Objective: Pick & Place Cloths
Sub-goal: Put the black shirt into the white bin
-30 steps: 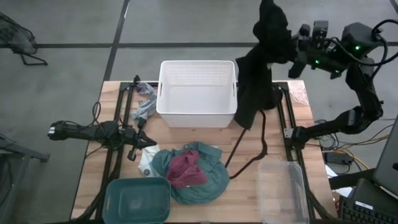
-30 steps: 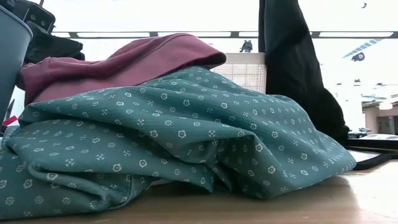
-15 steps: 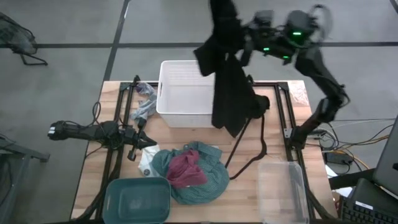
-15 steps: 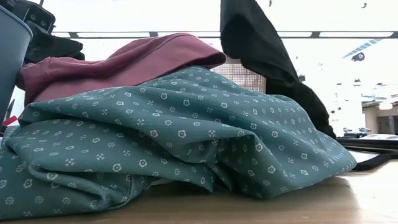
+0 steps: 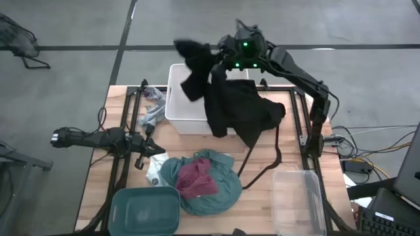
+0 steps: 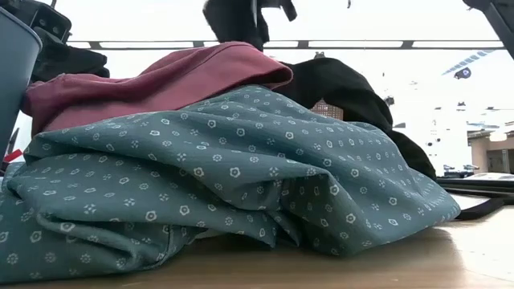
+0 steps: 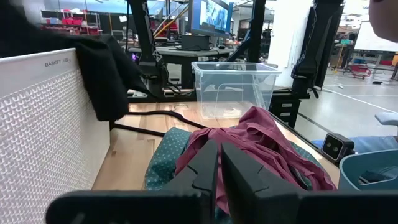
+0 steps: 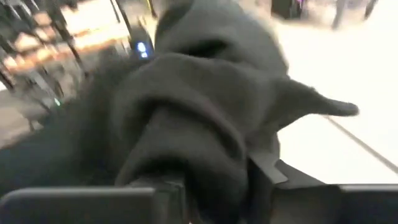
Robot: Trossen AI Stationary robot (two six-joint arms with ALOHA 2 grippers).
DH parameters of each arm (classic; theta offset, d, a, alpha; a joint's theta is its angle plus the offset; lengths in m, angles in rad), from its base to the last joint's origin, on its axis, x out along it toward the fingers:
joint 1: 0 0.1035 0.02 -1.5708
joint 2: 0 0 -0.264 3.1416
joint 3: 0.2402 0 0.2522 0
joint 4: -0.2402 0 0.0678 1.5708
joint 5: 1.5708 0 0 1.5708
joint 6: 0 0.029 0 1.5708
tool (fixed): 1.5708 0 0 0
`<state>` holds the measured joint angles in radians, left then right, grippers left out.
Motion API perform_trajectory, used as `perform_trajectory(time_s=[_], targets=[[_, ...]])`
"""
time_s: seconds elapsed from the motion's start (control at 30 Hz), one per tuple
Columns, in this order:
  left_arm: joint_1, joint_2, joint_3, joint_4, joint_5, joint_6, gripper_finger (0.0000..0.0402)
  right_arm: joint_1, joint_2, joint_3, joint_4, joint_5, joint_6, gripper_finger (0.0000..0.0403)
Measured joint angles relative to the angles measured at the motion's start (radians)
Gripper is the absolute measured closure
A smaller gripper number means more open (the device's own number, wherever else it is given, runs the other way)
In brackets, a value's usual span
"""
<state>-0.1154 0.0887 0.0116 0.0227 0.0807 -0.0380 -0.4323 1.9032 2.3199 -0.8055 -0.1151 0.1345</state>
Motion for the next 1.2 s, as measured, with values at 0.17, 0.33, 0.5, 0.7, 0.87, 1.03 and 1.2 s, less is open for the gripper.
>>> perform_trajectory(time_s=[0.17, 0.33, 0.5, 0.7, 0.87, 1.03, 1.2], targets=[[0.000, 0.000, 0.000, 0.000, 0.000, 0.000, 0.0376, -0.018, 0.006, 0.000, -0.165, 0.007, -0.013, 0.0234], [0.000, 0.000, 0.000, 0.000, 0.000, 0.000, 0.0376, -0.015, -0.052, 0.000, -0.371, 0.009, -0.095, 0.0180], [0.000, 0.000, 0.000, 0.000, 0.000, 0.000, 0.0376, 0.027, -0.134, -0.034, -0.616, 0.066, -0.114, 0.0153], [0.000, 0.000, 0.000, 0.000, 0.000, 0.000, 0.0376, 0.114, -0.314, -0.239, -0.671, 0.264, 0.008, 0.0141], [0.000, 0.000, 0.000, 0.000, 0.000, 0.000, 0.0376, 0.150, -0.504, -0.524, -0.588, 0.301, 0.109, 0.0134], [0.000, 0.000, 0.000, 0.000, 0.000, 0.000, 0.0376, 0.151, -0.680, -0.836, -0.489, 0.327, 0.213, 0.0130], [0.000, 0.000, 0.000, 0.000, 0.000, 0.000, 0.0376, 0.139, -0.769, -1.090, -0.414, 0.354, 0.245, 0.0123]])
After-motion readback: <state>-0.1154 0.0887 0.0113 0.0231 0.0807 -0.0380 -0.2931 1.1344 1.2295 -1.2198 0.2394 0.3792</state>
